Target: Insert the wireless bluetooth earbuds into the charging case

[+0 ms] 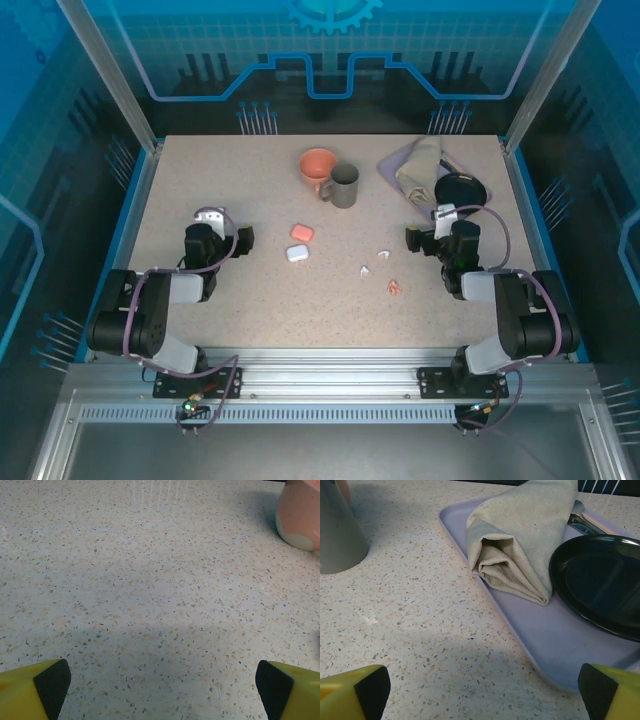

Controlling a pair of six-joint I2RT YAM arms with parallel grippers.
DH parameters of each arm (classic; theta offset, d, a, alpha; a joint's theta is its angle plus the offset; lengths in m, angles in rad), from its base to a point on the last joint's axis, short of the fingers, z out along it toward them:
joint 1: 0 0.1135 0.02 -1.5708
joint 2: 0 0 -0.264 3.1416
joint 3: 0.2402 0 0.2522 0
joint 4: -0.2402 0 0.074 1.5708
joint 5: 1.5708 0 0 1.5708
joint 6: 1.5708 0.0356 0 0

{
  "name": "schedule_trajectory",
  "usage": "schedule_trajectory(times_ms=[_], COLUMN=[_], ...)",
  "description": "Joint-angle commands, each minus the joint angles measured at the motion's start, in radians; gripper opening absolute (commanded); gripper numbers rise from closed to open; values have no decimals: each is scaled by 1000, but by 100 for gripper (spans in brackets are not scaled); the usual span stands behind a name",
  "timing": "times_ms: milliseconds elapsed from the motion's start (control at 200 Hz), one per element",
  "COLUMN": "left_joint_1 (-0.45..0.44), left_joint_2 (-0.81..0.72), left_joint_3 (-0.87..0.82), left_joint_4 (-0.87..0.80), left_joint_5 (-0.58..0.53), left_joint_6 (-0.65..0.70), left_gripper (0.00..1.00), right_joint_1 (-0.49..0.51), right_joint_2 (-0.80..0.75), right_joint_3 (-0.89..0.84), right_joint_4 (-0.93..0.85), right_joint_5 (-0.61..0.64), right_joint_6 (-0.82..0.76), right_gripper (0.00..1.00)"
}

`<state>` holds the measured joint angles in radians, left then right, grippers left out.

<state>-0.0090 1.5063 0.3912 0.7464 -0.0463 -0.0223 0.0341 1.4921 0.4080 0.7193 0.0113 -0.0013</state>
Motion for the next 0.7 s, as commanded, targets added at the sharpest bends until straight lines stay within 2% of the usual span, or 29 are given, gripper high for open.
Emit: schedule_trajectory(times_ms=[0,695], left_joint_1=[12,12], left_joint_2=[8,7], left_joint_3=[25,29], left_joint_4=[34,26], left_joint_5=[26,15], left_joint_6=[22,19], left_gripper=[99,99], right_joint_1=[12,13], right_joint_2=[12,13], right_joint_3=[24,25], right_joint_4=[31,30], right_joint_5=[-1,-3], right_joint_6=[-12,-10], right_gripper=[100,100])
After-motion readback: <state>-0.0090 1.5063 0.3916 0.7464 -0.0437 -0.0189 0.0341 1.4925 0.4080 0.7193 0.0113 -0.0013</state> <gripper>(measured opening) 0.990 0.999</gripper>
